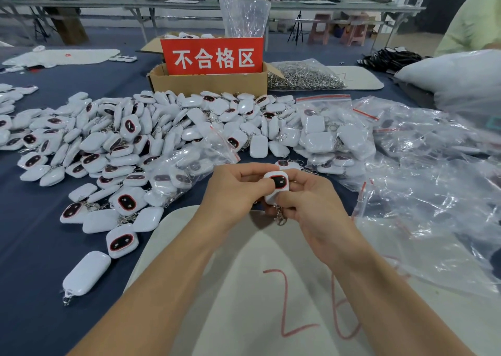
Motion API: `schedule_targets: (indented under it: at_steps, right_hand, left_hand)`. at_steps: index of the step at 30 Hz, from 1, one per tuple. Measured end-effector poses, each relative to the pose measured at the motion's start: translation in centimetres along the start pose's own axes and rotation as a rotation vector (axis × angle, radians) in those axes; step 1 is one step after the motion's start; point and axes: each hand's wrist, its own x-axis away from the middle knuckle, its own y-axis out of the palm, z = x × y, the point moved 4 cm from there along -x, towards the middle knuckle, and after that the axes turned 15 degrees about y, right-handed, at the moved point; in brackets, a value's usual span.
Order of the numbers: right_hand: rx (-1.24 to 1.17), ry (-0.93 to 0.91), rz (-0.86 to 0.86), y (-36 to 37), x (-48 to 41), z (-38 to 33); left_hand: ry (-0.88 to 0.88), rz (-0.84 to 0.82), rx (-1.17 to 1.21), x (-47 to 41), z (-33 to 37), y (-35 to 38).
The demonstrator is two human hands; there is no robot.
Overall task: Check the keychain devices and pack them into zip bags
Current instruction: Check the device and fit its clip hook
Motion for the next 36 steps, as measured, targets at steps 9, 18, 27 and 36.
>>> schedule_targets:
  at_steps: [9, 18, 27, 36]
  right_hand:
    - [0.082, -0.122, 0.196, -0.1, 0.2, -0.1]
    - [0.191, -0.281, 0.181, 0.4, 0.4, -0.9]
    - [-0.303, 0.101, -0.113, 0.3, -0.5, 0.0]
    - [0.336, -0.313, 0.296, 0.3, 0.5, -0.7]
  left_hand:
    - [0.074, 0.045, -0.026, 0.0, 0.2, -0.1]
    - [0.119, 0.132, -0.059, -0.4, 0.2, -1.0]
    - [0.113, 0.056, -0.016, -0.2, 0.5, -0.7]
    - [0.172, 0.153, -0.22, -0.1, 0.8, -1.0]
